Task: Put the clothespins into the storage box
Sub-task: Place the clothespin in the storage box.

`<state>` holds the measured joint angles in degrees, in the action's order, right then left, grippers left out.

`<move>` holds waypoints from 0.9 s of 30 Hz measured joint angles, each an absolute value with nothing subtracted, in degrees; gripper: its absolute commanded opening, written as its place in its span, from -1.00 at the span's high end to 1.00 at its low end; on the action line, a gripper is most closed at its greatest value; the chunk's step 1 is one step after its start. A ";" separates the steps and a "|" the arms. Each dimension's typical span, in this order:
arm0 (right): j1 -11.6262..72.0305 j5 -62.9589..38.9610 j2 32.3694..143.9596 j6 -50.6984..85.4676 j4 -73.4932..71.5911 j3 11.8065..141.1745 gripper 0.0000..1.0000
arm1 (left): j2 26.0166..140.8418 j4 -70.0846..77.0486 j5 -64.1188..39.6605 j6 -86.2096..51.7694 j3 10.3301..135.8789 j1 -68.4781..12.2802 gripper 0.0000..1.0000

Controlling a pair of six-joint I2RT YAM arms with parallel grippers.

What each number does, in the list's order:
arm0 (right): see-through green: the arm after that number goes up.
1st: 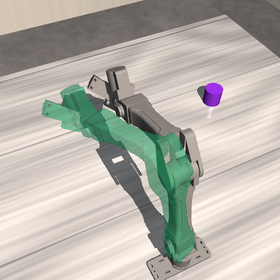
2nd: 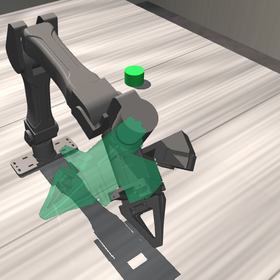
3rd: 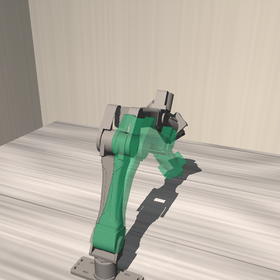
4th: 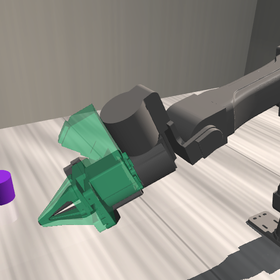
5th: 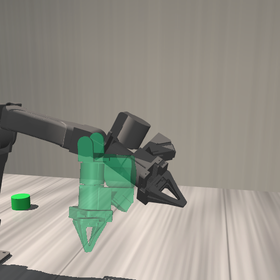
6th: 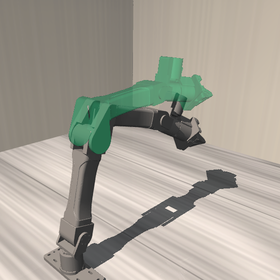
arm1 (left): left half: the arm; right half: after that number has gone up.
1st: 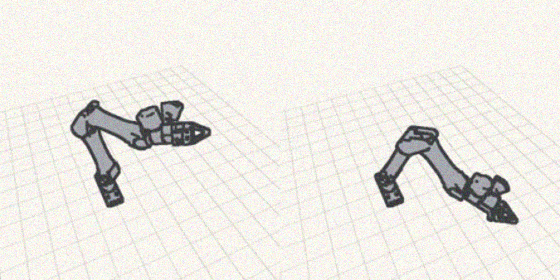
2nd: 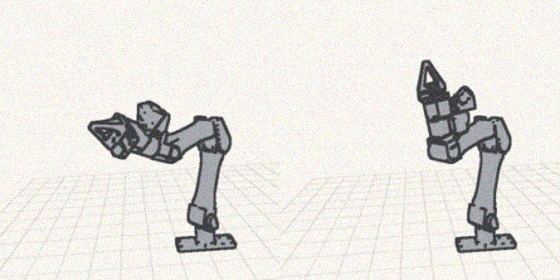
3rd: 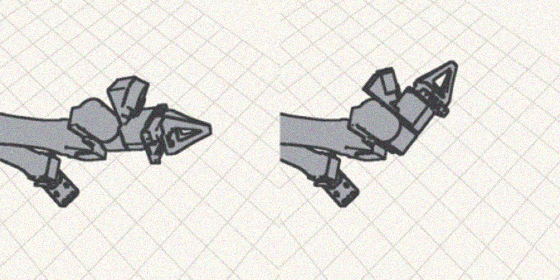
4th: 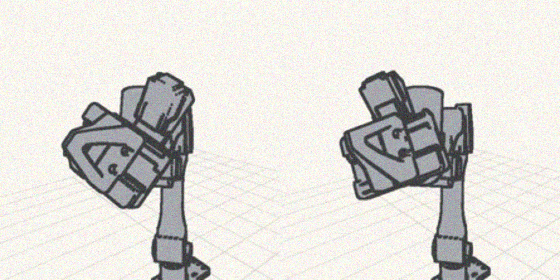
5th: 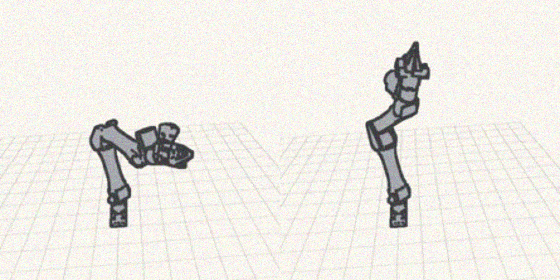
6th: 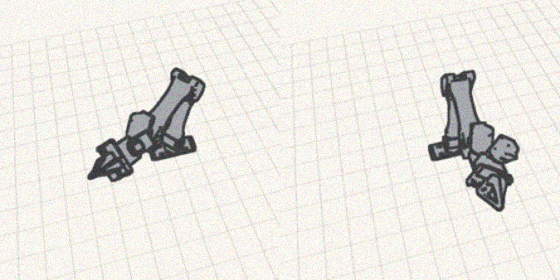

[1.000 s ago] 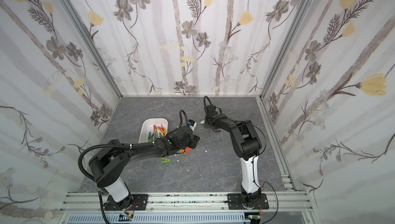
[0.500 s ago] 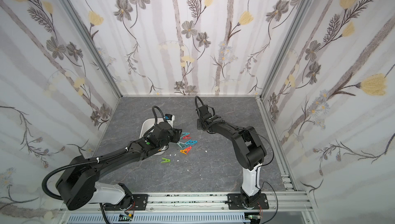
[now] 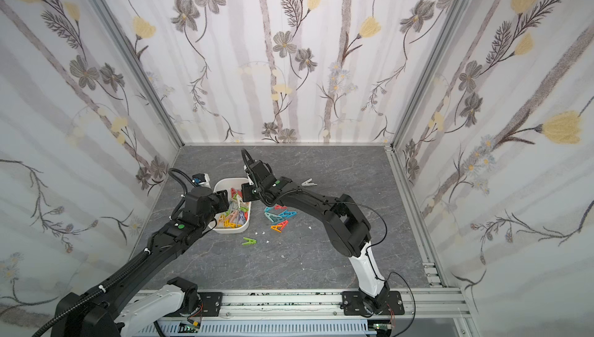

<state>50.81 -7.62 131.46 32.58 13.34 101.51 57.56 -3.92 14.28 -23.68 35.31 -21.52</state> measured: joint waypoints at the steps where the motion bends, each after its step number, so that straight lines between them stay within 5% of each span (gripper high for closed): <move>1: 50.72 -7.73 132.77 32.60 13.63 103.50 0.82 | 57.49 -4.08 14.06 -23.83 35.22 -21.47 -0.01; 6: 50.68 -7.86 136.99 32.49 17.65 110.24 0.44 | 57.47 -4.27 13.19 -24.21 35.00 -21.30 -0.01; 15: 45.63 -4.58 129.49 30.81 20.12 103.77 0.42 | 58.83 -2.70 11.79 -24.01 35.11 -22.94 -0.01; 27: 30.83 9.10 123.13 26.48 20.73 87.55 0.19 | 77.41 8.25 10.24 -22.48 42.30 -43.33 -0.01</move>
<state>30.83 9.10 123.13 26.48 20.73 87.55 77.41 8.25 10.24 -22.48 42.30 -43.33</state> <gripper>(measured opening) 0.405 0.503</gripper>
